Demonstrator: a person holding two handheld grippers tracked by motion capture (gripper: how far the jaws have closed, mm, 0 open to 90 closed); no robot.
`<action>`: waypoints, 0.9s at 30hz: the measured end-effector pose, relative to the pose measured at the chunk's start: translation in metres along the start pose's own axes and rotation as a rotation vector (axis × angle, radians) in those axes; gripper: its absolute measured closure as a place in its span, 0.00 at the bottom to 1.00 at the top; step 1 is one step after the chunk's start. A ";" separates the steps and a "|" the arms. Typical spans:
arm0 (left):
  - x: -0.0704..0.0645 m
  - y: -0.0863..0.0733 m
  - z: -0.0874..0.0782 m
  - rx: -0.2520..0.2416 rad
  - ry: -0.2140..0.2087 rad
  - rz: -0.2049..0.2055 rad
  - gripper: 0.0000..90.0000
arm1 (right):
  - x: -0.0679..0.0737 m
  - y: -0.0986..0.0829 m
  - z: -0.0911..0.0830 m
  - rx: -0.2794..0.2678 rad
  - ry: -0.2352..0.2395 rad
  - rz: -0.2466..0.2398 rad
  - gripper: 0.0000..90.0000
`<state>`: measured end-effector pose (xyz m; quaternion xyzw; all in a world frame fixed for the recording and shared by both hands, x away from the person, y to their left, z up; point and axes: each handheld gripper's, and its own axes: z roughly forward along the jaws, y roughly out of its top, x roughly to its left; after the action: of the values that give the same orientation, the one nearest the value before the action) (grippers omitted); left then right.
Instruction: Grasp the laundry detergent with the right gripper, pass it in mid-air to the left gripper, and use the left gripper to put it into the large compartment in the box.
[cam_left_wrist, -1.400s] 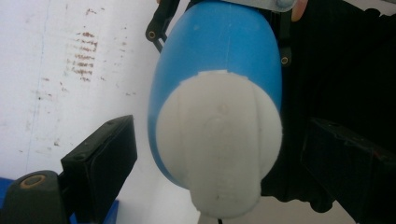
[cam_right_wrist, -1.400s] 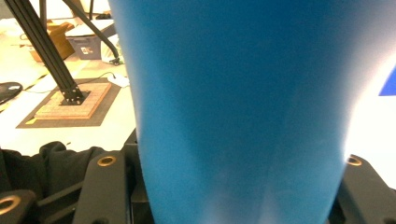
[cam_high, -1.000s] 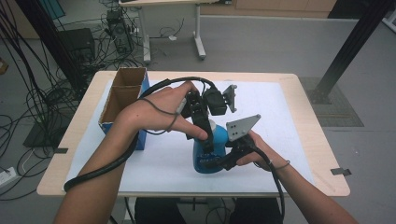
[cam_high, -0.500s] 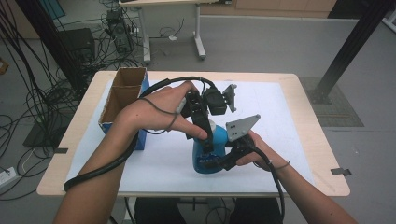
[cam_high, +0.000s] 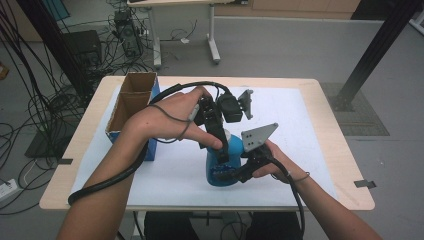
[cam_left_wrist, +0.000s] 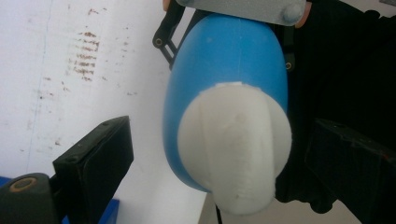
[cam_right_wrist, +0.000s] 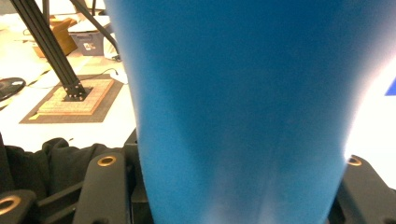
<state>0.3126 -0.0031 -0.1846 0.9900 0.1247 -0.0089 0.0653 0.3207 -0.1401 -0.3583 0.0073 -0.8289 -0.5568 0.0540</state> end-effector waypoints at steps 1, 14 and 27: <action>0.000 0.000 0.000 -0.002 0.004 0.007 0.08 | 0.000 0.000 0.000 -0.001 0.001 -0.002 0.46; -0.001 0.000 -0.003 -0.014 0.018 0.009 0.10 | 0.001 0.001 0.001 0.006 0.004 -0.005 0.46; -0.003 0.002 -0.003 0.018 0.014 0.025 0.12 | 0.000 0.006 0.001 0.018 0.022 -0.026 0.46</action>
<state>0.3099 -0.0060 -0.1817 0.9921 0.1127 -0.0022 0.0556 0.3205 -0.1374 -0.3531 0.0245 -0.8331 -0.5498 0.0560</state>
